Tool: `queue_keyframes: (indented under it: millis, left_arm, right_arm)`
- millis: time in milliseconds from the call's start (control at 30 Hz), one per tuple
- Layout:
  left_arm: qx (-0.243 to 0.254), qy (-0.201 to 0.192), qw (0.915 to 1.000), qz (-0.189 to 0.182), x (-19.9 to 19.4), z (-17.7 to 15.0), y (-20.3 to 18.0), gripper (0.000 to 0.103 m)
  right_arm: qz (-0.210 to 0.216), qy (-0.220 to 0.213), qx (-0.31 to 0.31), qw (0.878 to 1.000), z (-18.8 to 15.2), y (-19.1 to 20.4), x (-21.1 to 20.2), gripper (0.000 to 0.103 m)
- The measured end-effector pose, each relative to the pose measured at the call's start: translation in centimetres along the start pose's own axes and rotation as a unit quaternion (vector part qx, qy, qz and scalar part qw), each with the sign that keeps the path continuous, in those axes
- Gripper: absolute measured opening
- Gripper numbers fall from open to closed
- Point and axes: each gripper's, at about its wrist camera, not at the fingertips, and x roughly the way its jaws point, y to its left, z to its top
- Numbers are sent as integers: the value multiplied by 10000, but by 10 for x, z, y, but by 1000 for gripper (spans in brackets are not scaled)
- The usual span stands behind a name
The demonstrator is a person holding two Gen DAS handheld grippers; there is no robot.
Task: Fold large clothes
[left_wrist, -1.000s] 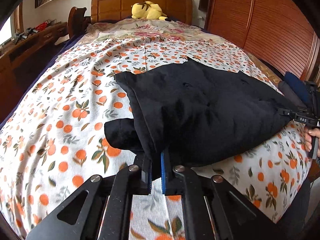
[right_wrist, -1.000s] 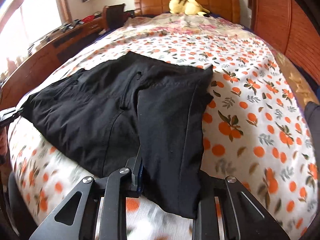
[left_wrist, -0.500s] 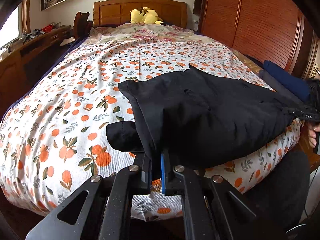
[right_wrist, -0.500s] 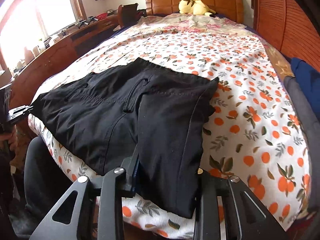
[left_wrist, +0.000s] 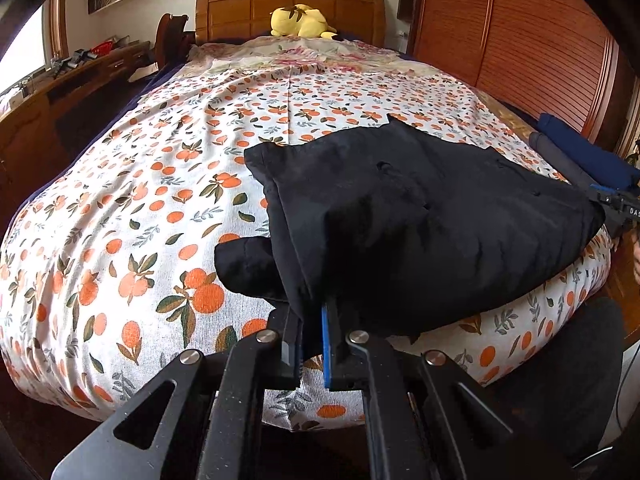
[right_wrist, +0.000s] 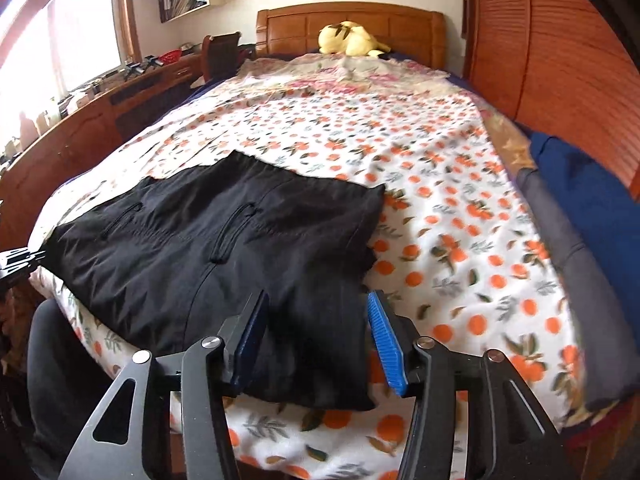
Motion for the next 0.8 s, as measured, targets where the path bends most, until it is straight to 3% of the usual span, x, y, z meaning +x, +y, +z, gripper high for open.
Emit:
queue_keyframes:
  millis: [200,233,500,667,800]
  left_arm:
    - [-102,-38,9999,27,0,-4,1,7]
    - [-81,-40,10000,31,0,-4,1,7]
    - [-22,-58,10000,58,0,-6,0,7]
    - [-57,-83,9999,40,-1,-7,-1,7]
    - [-76,-58,10000,8,0,-9,0,7]
  right_arm:
    - [181,-287,-184,9993,-6,7,-16,53]
    - [204,-304,-254,9990,-8,12,-13,49]
    - [572,-189,-510,9969,-22,60,46,46]
    - [310,65,-886,9956,-39,72,85,46]
    - [488,172,-777,9956,-37,65,89,46]
